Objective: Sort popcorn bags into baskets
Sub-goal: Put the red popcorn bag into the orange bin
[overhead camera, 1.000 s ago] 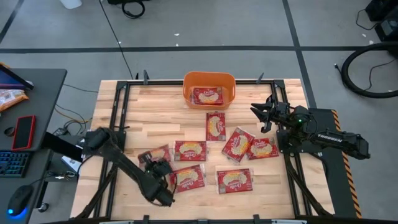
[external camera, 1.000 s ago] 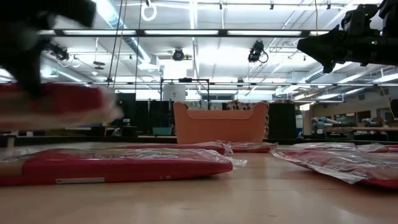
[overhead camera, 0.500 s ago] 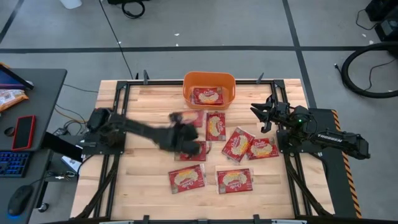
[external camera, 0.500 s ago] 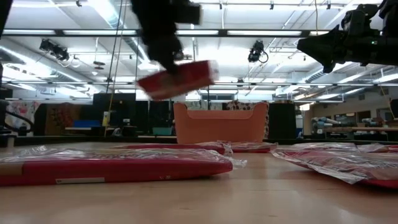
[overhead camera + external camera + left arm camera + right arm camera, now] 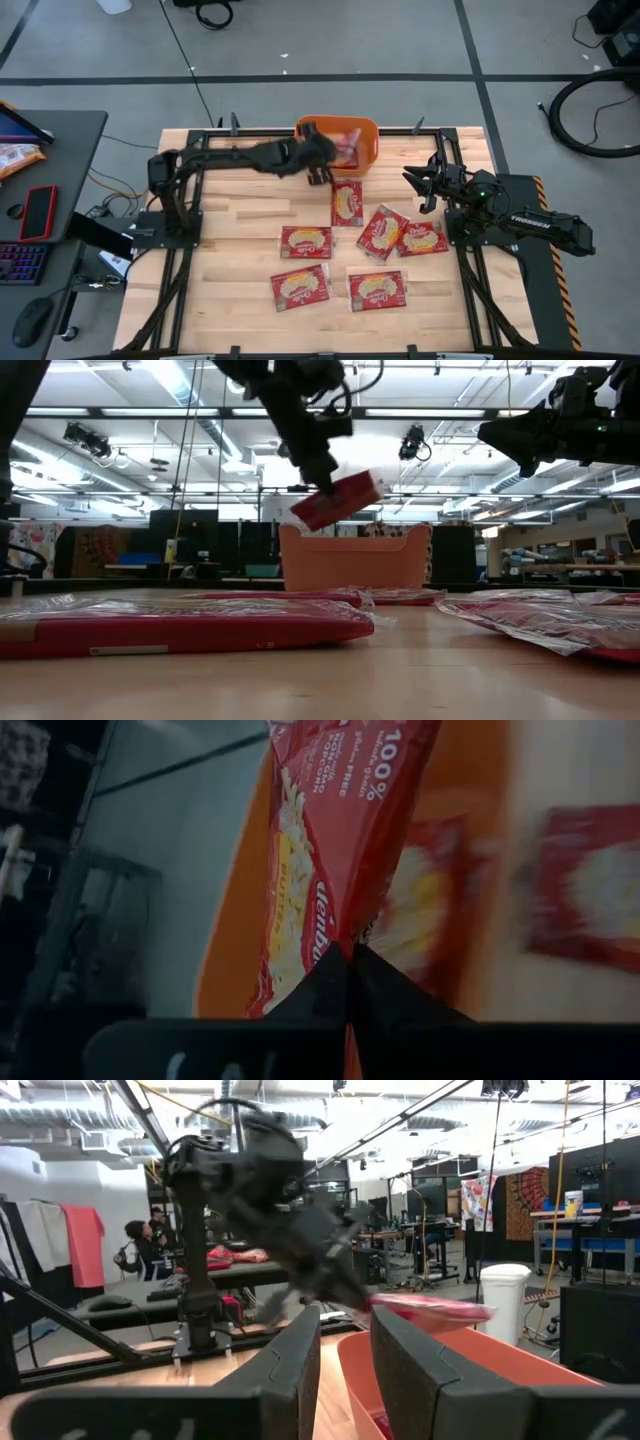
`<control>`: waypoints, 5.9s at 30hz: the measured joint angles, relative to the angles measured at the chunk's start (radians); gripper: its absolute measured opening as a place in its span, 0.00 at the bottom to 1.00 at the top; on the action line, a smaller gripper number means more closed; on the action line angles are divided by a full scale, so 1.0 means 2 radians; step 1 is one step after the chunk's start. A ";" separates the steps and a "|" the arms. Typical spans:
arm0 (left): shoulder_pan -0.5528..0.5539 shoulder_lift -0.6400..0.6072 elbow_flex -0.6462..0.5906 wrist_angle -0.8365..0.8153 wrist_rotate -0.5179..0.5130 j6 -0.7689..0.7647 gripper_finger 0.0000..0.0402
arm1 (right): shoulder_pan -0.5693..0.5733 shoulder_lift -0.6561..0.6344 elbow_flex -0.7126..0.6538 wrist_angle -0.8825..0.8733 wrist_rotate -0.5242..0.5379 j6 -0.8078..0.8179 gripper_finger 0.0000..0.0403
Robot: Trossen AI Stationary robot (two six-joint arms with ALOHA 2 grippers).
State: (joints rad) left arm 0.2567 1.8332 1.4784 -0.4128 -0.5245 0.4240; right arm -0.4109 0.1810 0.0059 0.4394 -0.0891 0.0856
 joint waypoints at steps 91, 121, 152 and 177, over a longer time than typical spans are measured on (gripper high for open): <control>-0.292 0.121 -0.033 -0.201 0.055 -0.298 0.06 | 0.000 0.001 0.000 0.012 -0.005 0.000 0.24; -0.085 -0.061 -0.027 0.002 0.035 -0.073 0.00 | 0.000 0.001 0.000 0.016 -0.004 0.000 0.24; -0.072 -0.001 -0.026 -0.022 0.363 -0.147 0.37 | 0.000 0.001 0.000 0.024 -0.004 0.000 0.24; -0.233 0.007 -0.139 -0.037 0.450 -0.272 0.35 | 0.000 0.001 0.000 0.023 -0.004 0.000 0.24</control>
State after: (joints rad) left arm -0.2084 1.8465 1.1995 -0.4864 0.3762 -0.1203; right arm -0.4107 0.1828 0.0059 0.4851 -0.0977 0.0855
